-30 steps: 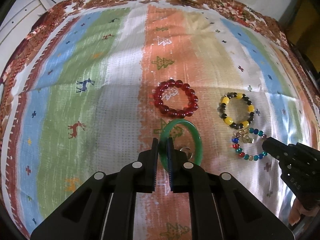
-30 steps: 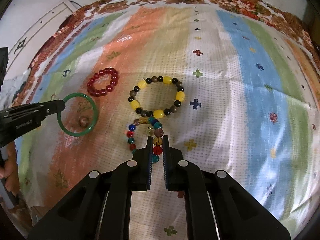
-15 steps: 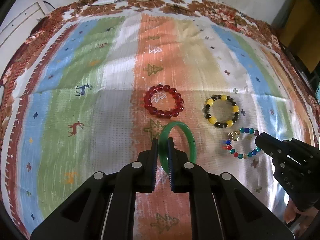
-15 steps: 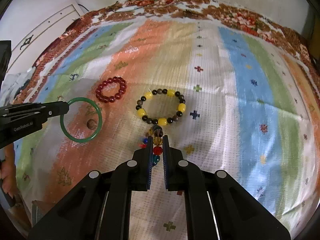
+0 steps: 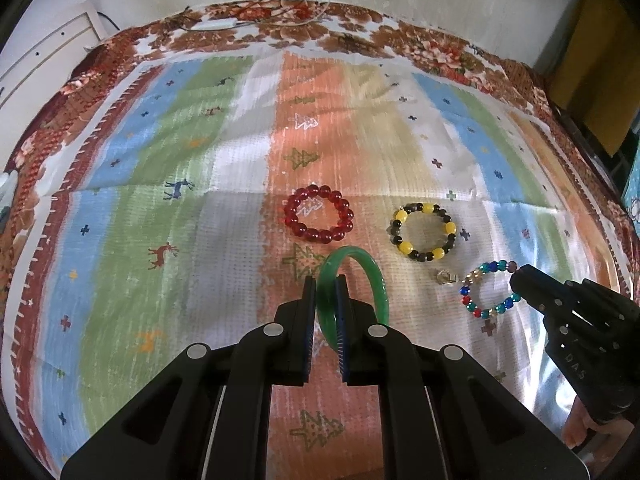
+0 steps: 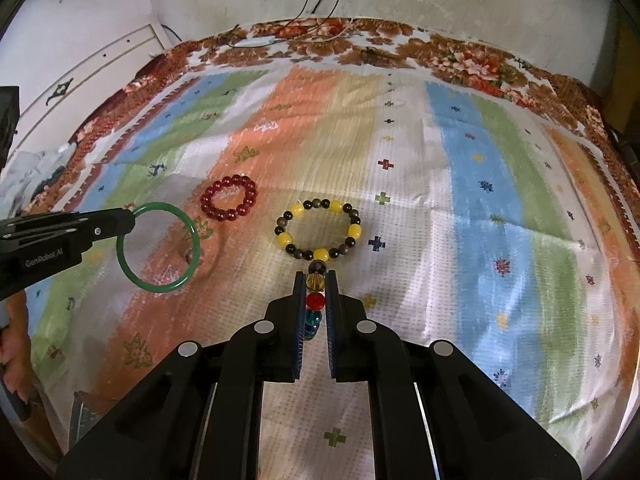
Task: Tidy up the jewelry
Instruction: 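Lift green bangle with left tool while right tool lifts multicolour bracelet, then carry both bracelets over the tin box and open both tools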
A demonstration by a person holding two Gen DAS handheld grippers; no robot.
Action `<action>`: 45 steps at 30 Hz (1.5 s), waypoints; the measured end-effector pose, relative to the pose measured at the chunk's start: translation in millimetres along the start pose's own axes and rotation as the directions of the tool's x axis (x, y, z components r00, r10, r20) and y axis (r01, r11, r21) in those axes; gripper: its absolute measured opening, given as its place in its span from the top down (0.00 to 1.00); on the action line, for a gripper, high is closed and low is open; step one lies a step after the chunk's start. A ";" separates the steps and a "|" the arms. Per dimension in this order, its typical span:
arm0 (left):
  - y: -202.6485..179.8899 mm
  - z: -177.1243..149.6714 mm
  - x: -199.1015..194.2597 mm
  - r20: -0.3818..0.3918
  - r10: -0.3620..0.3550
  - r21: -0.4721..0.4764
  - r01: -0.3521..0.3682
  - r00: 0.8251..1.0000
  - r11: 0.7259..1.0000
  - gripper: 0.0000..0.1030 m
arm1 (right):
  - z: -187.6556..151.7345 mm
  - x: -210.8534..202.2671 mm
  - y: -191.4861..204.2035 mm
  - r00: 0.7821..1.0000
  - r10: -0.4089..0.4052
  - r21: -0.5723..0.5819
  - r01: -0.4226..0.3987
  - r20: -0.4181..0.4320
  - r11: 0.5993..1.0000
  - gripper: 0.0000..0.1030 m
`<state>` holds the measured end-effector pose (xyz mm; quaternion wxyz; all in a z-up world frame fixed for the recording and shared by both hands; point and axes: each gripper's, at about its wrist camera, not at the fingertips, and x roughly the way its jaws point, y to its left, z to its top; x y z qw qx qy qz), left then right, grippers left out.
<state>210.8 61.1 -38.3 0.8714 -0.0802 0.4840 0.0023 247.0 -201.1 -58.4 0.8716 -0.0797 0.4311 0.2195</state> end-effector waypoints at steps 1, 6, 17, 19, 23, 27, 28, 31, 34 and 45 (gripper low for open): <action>0.0 -0.6 -2.0 0.005 -0.001 -0.001 0.001 1.000 1.000 0.91 | -0.4 -2.0 -0.2 1.000 -0.002 0.000 0.002 0.005 1.000 0.90; -0.2 -3.6 -14.5 0.042 -0.008 -0.009 0.008 0.999 1.000 0.91 | -3.4 -12.6 1.3 0.999 -0.011 -0.014 0.012 0.037 1.000 0.90; -3.5 -20.4 -45.9 0.139 -0.004 0.001 0.004 0.990 1.000 0.91 | -15.5 -43.8 9.6 0.990 0.003 -0.048 0.003 0.140 0.999 0.90; -5.7 -23.1 -51.3 0.158 -0.010 0.012 0.009 0.987 1.000 0.91 | -18.2 -49.7 10.5 0.987 0.006 -0.048 0.002 0.163 0.999 0.90; -9.4 -28.3 -62.5 0.202 -0.016 0.019 0.012 0.979 1.000 0.91 | -22.5 -62.4 13.6 0.978 0.012 -0.054 0.000 0.209 0.999 0.90; -11.2 -36.5 -74.3 0.248 -0.013 0.016 0.010 0.969 1.000 0.91 | -27.9 -73.8 15.9 0.968 0.028 -0.064 -0.012 0.248 0.998 0.90; -11.5 -39.2 -78.4 0.265 -0.007 0.016 0.003 0.964 1.000 0.91 | -29.4 -76.4 15.8 0.966 0.030 -0.064 -0.014 0.256 0.998 0.90; -12.1 -44.8 -86.9 0.292 -0.020 0.019 0.015 0.956 1.000 0.91 | -32.4 -83.4 16.6 0.960 0.041 -0.068 -0.023 0.277 0.997 0.90; -14.0 -52.2 -95.7 0.315 -0.029 0.023 0.022 0.949 0.999 0.91 | -36.0 -90.0 17.6 0.956 0.049 -0.072 -0.029 0.291 0.997 0.90; -24.5 -85.1 -120.2 0.353 -0.041 0.058 0.022 0.935 0.998 0.91 | -54.6 -118.6 24.4 0.926 0.098 -0.102 -0.065 0.365 0.993 0.90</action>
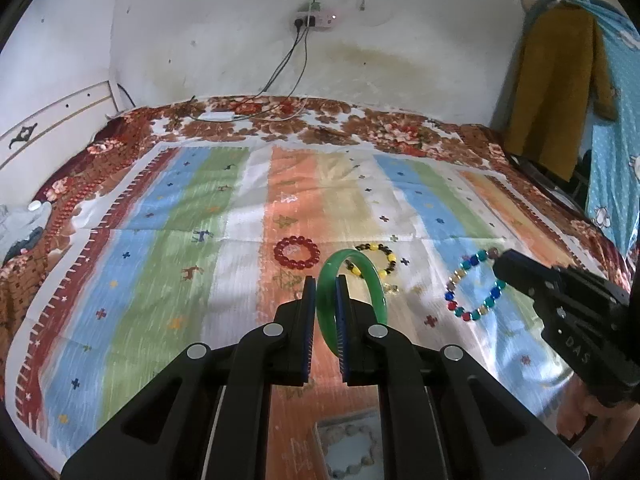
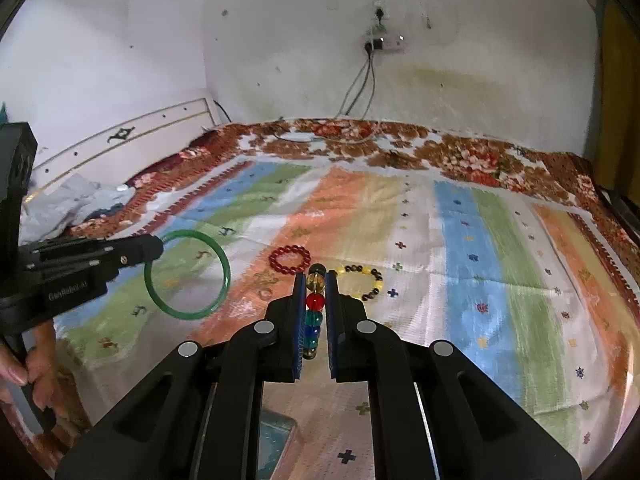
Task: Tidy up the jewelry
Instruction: 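Carry both bracelets over the tin box and open both tools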
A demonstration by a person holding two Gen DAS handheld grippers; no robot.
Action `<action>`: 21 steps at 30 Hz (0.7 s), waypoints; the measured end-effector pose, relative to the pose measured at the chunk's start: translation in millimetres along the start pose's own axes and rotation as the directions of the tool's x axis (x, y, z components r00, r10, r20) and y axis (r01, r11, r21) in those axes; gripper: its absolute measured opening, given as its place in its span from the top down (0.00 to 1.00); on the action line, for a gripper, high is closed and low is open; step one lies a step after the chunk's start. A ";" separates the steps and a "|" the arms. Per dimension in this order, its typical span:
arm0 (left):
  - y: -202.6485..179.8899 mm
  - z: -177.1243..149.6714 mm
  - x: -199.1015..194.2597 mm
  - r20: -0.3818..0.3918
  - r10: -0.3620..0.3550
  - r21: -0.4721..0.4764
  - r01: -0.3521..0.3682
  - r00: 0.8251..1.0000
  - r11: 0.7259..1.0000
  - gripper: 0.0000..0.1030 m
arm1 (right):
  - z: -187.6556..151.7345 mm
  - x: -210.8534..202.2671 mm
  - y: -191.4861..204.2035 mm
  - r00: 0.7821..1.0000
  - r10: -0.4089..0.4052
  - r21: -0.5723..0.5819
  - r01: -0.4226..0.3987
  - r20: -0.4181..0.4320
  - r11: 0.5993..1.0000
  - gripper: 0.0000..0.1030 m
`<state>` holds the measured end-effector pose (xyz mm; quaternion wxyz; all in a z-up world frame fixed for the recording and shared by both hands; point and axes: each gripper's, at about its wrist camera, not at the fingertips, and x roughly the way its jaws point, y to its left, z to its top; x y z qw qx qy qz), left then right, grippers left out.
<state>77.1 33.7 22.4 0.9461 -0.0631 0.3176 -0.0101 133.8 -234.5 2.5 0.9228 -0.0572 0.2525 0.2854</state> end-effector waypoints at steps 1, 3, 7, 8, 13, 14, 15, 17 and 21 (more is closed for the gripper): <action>-0.8 -2.5 -3.1 0.005 0.001 0.003 -0.001 1.000 1.000 0.91 | -0.5 -3.3 2.2 1.000 0.006 -0.008 -0.006 0.011 1.000 0.90; -3.6 -7.0 -11.3 0.019 -0.003 0.014 0.003 1.000 1.000 0.91 | -1.0 -9.9 7.4 0.999 0.012 -0.029 -0.011 0.033 1.000 0.90; -7.4 -15.3 -21.7 0.030 0.001 0.032 -0.002 1.000 0.999 0.91 | -3.7 -18.6 13.7 0.999 0.023 -0.036 -0.022 0.041 0.999 0.90; -8.3 -16.7 -23.1 0.030 0.001 0.035 -0.002 1.000 0.999 0.91 | -5.1 -20.7 14.8 0.999 0.025 -0.036 -0.024 0.041 0.999 0.90; -10.4 -23.0 -31.9 0.037 -0.008 0.040 0.006 0.999 0.999 0.91 | -14.1 -31.5 19.3 0.998 0.041 -0.037 -0.040 0.037 0.999 0.90; -10.8 -24.2 -33.3 0.038 -0.009 0.041 0.008 0.999 0.999 0.91 | -16.0 -34.4 20.3 0.998 0.046 -0.036 -0.045 0.037 0.998 0.90; -11.4 -26.1 -34.8 0.038 -0.011 0.042 0.010 0.999 0.999 0.91 | -17.7 -36.5 21.0 0.998 0.050 -0.035 -0.049 0.035 0.998 0.90; -13.0 -29.4 -38.6 0.043 -0.012 0.046 0.010 0.999 0.999 0.91 | -20.3 -40.1 22.4 0.998 0.054 -0.034 -0.052 0.035 0.998 0.90; -15.5 -35.4 -42.7 0.045 -0.014 0.055 0.011 0.999 0.998 0.91 | -25.3 -46.8 24.2 0.997 0.066 -0.032 -0.065 0.034 0.997 0.90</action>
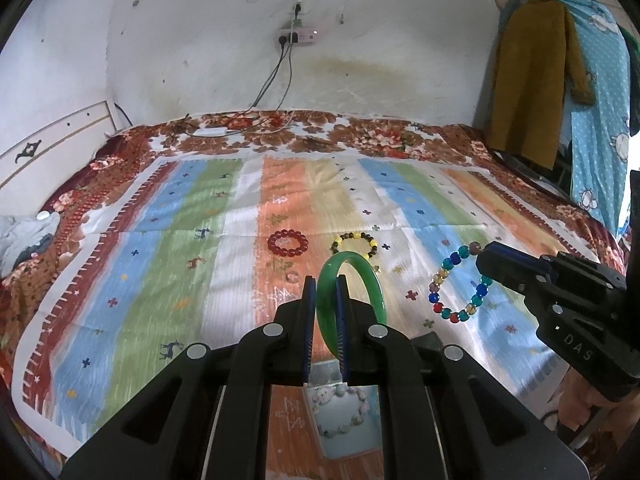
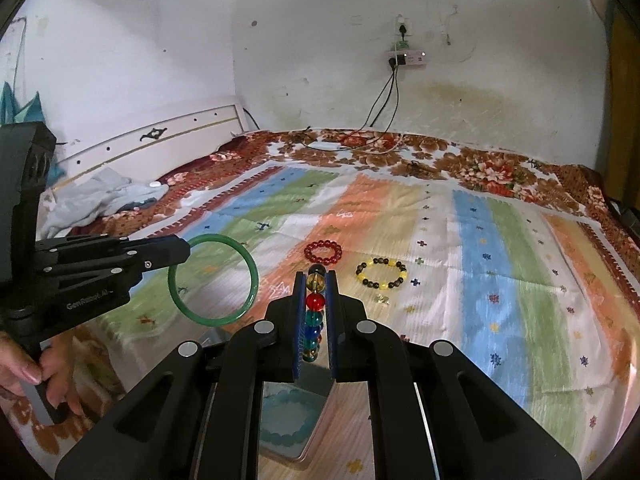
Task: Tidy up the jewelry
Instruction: 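Carry both bracelets over the tin box and open both tools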
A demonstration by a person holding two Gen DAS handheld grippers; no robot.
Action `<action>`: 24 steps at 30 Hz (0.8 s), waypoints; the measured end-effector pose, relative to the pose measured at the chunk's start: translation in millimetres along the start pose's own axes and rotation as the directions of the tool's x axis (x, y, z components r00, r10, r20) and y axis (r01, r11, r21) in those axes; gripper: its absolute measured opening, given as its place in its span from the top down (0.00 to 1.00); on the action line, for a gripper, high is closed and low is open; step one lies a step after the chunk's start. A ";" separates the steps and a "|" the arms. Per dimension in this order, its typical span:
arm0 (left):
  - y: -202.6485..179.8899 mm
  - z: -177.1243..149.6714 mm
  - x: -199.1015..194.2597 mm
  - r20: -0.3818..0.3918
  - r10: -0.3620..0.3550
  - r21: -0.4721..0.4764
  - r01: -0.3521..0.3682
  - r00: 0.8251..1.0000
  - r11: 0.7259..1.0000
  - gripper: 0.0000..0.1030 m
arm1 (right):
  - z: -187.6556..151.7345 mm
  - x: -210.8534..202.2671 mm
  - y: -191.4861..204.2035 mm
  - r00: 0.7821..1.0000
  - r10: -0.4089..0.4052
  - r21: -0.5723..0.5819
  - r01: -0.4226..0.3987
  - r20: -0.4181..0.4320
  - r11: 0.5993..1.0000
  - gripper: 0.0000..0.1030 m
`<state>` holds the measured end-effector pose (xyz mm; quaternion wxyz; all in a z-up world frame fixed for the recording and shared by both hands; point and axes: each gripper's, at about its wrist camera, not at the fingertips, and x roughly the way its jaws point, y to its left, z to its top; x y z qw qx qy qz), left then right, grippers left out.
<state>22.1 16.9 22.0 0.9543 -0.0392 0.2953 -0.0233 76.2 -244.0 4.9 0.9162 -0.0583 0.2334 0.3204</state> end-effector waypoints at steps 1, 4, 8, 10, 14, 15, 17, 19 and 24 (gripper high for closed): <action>-0.3 -1.6 -1.3 -0.001 0.000 0.001 0.000 1.000 1.000 0.91 | -1.6 -2.1 1.0 1.000 0.003 -0.001 -0.003 -0.001 1.000 0.90; -1.1 -6.6 -6.8 0.001 0.001 0.003 -0.001 1.000 1.000 0.91 | -5.0 -4.7 2.7 1.000 0.009 0.001 -0.009 -0.009 1.000 0.90; -2.0 -12.4 -13.1 0.004 0.005 0.000 -0.005 1.000 1.000 0.91 | -10.5 -8.7 7.9 1.000 0.018 0.000 -0.018 -0.021 1.000 0.90; -2.8 -14.7 -14.6 0.000 0.007 0.000 -0.007 1.000 1.000 0.91 | -13.2 -10.6 10.7 0.999 0.023 -0.002 -0.023 -0.025 1.000 0.90; -5.1 -17.8 -15.5 -0.009 0.010 0.002 -0.010 1.000 1.000 0.91 | -16.3 -13.7 14.2 0.999 0.034 -0.001 -0.034 -0.031 0.999 0.90; -5.8 -19.0 -16.0 -0.011 0.009 0.003 -0.009 1.000 1.000 0.91 | -17.4 -14.8 15.2 0.999 0.038 0.000 -0.038 -0.032 0.999 0.90; -7.5 -21.3 -16.3 -0.021 0.008 0.007 -0.008 1.000 1.000 0.91 | -18.5 -16.1 17.2 0.998 0.042 0.000 -0.042 -0.037 0.999 0.90; -8.8 -22.6 -16.4 -0.026 0.005 0.009 -0.004 1.000 1.000 0.91 | -19.5 -17.4 18.7 0.998 0.046 0.002 -0.046 -0.039 0.999 0.90; -13.2 -27.3 -15.2 -0.048 0.003 0.020 -0.002 0.999 1.000 0.91 | -20.3 -19.3 20.0 0.997 0.061 0.006 -0.060 -0.039 0.998 0.90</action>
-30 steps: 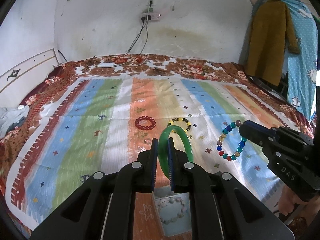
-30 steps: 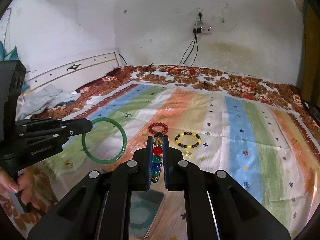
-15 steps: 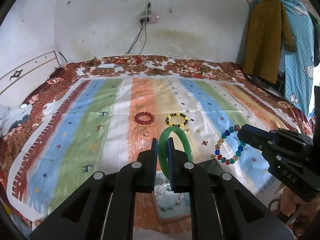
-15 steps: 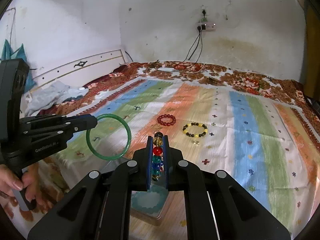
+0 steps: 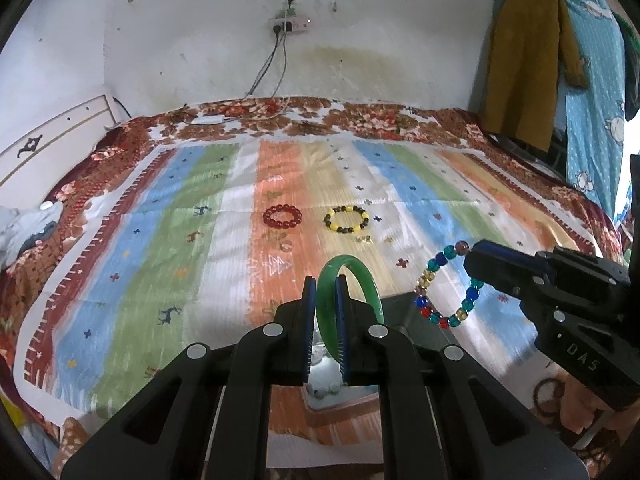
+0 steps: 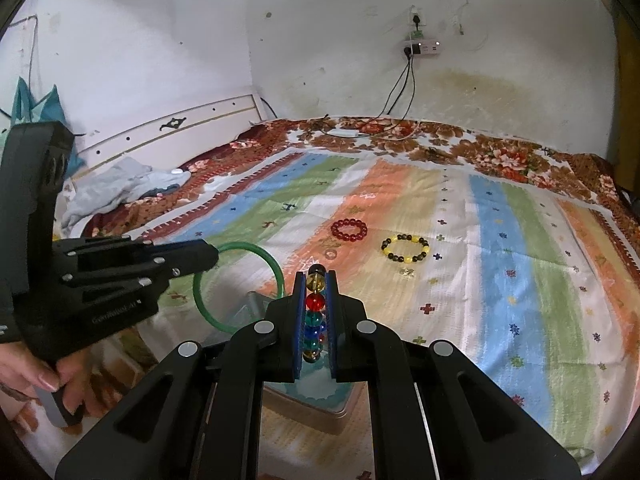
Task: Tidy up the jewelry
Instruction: 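Carry both bracelets over the tin box and open both tools, then raise both open tools away from the tin box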
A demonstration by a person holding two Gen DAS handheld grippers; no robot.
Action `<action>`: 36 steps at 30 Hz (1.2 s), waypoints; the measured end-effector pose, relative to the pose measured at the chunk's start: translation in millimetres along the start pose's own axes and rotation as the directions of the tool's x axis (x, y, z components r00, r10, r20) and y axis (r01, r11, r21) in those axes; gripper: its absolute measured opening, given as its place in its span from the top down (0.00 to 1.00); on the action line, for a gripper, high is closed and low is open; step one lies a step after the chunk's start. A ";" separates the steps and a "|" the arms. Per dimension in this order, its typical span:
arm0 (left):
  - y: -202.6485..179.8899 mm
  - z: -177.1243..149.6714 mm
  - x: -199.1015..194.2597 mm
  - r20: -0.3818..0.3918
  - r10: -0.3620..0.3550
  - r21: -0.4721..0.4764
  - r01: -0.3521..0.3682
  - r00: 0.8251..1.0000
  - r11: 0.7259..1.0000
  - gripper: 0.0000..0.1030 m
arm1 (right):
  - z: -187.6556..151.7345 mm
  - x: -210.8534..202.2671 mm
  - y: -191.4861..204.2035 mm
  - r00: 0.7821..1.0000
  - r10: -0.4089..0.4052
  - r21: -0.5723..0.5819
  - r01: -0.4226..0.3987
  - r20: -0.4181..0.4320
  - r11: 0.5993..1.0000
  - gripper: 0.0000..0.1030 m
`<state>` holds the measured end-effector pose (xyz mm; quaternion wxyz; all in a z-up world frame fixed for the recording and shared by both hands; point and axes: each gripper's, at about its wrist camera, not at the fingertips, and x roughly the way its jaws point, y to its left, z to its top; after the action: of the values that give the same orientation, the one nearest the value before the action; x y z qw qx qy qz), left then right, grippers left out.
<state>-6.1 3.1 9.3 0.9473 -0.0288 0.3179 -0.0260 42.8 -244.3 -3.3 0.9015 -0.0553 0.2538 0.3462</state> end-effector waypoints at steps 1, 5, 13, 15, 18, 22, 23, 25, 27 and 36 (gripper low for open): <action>-0.5 -0.4 0.5 -0.004 -0.004 -0.001 0.004 1.000 1.000 0.91 | -0.2 -0.1 0.3 1.000 0.004 0.003 -0.004 -0.001 1.000 0.90; -0.1 -3.8 3.8 -0.031 -0.020 -0.023 0.019 0.999 1.000 0.91 | -0.8 2.4 0.8 1.000 0.013 0.014 -0.013 -0.018 1.000 0.90; 2.7 -4.5 9.7 -0.077 0.003 -0.039 -0.007 0.997 0.999 0.72 | -0.7 6.3 -6.7 0.999 -0.006 0.051 0.008 -0.040 0.999 0.70; 5.7 -4.1 10.2 -0.080 0.012 -0.053 -0.016 0.997 0.998 0.69 | -0.6 7.5 -9.7 0.999 -0.012 0.055 0.015 -0.043 0.998 0.69; 5.0 -3.9 12.3 -0.087 0.025 -0.043 -0.029 0.996 0.999 0.64 | -1.1 11.4 -15.2 0.998 -0.020 0.071 0.024 -0.055 0.997 0.68; 7.2 -2.6 15.2 -0.093 0.032 -0.047 -0.036 0.995 0.998 0.59 | -1.8 14.3 -20.3 0.998 -0.029 0.081 0.034 -0.060 0.996 0.64; 8.9 -2.0 16.2 -0.096 0.029 -0.054 -0.035 0.995 0.998 0.59 | -2.3 15.2 -21.9 0.998 -0.030 0.084 0.036 -0.063 0.996 0.64; 12.3 -0.4 18.7 -0.104 0.025 -0.071 -0.032 0.994 0.997 0.58 | -3.5 19.5 -25.3 0.996 -0.034 0.088 0.041 -0.077 0.995 0.63; 16.0 1.0 22.3 -0.115 0.020 -0.087 -0.030 0.993 0.996 0.55 | -3.9 23.8 -27.6 0.995 -0.037 0.092 0.046 -0.089 0.995 0.63; 23.7 18.1 41.7 -0.131 0.052 -0.053 -0.059 0.990 0.997 0.39 | 3.6 37.0 -40.2 0.993 -0.056 0.110 0.068 -0.108 0.992 0.51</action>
<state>38.7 24.6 -3.0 0.9240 -0.0448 0.3797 0.0075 93.9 -251.6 -21.6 0.8990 -0.0301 0.3181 0.2996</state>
